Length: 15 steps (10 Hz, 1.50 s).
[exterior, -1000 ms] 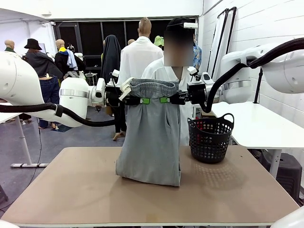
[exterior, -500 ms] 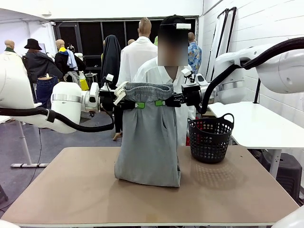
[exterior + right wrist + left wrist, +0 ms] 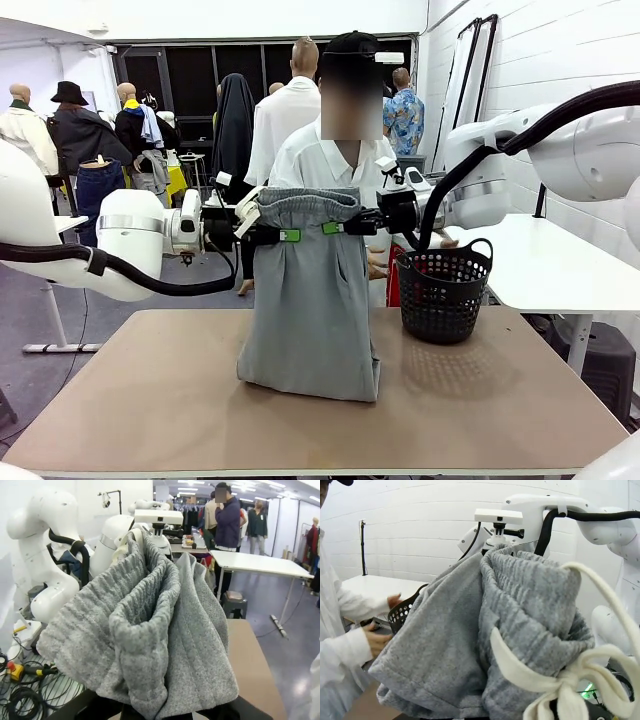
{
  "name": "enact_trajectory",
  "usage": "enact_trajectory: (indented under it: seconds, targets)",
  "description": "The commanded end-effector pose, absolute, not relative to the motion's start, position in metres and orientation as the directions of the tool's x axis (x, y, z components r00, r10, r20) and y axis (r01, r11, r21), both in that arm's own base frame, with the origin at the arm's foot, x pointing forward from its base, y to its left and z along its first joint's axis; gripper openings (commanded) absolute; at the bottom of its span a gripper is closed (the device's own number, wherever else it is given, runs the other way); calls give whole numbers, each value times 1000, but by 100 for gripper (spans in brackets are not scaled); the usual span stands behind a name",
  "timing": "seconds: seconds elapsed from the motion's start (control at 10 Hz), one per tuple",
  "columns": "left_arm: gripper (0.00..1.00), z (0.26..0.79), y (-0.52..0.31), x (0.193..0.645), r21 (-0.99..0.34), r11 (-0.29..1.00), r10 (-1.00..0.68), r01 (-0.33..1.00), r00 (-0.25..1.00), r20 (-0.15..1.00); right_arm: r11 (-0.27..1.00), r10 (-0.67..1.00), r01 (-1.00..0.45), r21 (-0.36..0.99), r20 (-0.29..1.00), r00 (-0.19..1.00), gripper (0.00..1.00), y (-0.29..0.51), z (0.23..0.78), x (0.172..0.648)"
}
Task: Fold the training pants.
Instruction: Fold the Training pants in half.
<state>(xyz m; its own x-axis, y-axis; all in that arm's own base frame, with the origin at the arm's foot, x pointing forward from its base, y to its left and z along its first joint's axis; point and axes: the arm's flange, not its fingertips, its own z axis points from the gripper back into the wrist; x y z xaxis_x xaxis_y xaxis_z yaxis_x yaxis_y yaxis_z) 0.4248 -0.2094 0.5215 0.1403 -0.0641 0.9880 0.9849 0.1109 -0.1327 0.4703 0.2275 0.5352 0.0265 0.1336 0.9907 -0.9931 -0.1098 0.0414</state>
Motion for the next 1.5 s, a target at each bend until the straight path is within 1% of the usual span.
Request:
enact_trajectory:
  seconds: [0.0,0.4,0.8,1.2,1.3,1.4]
  targets:
    - [0,526,-216,426,-144,129,-39,981,150,988,-123,118,-991,60,992,45,0,229,541,470]
    - [0,550,-234,453,-111,119,-68,987,120,990,-130,138,-991,-33,989,-51,0,239,573,485]
    - [0,593,-251,467,-50,179,-55,982,61,997,-152,178,-979,-136,970,-163,0,252,616,507]
    - [0,620,-237,474,-18,232,-43,973,29,999,-143,181,-976,-162,966,-186,0,253,643,520]
    - [0,605,-232,471,-4,216,-57,976,16,998,-153,165,-972,-179,965,-204,0,241,634,511]
    - [0,605,-232,471,-4,216,-57,976,16,998,-153,165,-972,-179,965,-204,0,241,634,511]
